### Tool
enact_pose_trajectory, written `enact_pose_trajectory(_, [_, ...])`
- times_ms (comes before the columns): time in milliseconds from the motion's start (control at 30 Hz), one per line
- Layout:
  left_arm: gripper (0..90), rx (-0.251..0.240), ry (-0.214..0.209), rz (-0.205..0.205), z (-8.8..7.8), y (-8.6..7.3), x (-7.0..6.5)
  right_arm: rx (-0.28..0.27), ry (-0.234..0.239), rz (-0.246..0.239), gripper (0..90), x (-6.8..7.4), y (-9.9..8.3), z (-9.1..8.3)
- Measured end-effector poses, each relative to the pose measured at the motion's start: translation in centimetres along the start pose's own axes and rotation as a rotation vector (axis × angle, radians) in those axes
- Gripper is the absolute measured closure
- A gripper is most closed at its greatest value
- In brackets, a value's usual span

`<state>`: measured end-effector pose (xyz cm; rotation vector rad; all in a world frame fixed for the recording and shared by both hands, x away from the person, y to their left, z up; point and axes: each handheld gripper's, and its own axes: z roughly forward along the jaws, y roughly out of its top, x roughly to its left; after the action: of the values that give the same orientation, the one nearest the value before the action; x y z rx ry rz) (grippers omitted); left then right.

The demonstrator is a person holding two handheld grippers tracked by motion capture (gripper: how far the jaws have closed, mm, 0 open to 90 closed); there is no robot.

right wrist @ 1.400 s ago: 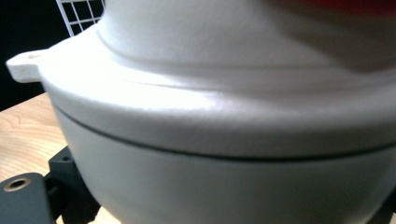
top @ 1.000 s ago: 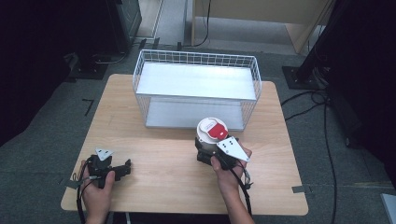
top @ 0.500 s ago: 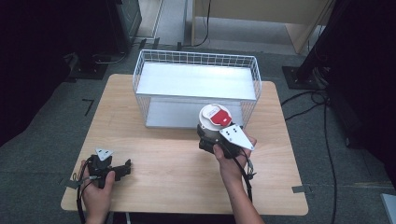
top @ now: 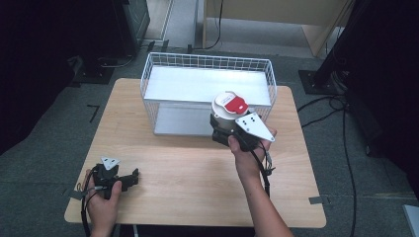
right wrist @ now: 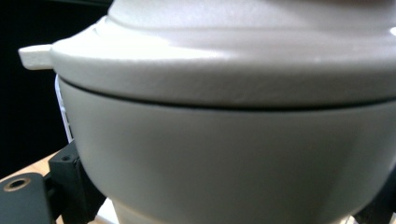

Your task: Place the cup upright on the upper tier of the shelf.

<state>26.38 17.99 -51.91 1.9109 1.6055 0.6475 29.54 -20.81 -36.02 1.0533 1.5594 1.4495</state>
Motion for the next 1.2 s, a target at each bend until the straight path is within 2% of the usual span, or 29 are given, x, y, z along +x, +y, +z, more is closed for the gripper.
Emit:
enact_pose_trajectory(800, [0.0, 0.0, -0.003, 0.003, 0.0, 0.0, 0.0, -0.041, -0.011, -0.025, 7.4, -0.4, 5.0, 3.4])
enact_pose_trajectory(1200, [0.0, -0.001, -0.005, 0.004, 0.0, 0.0, 0.0, -0.023, -0.024, -0.019, 7.4, -0.8, 5.6, 5.9])
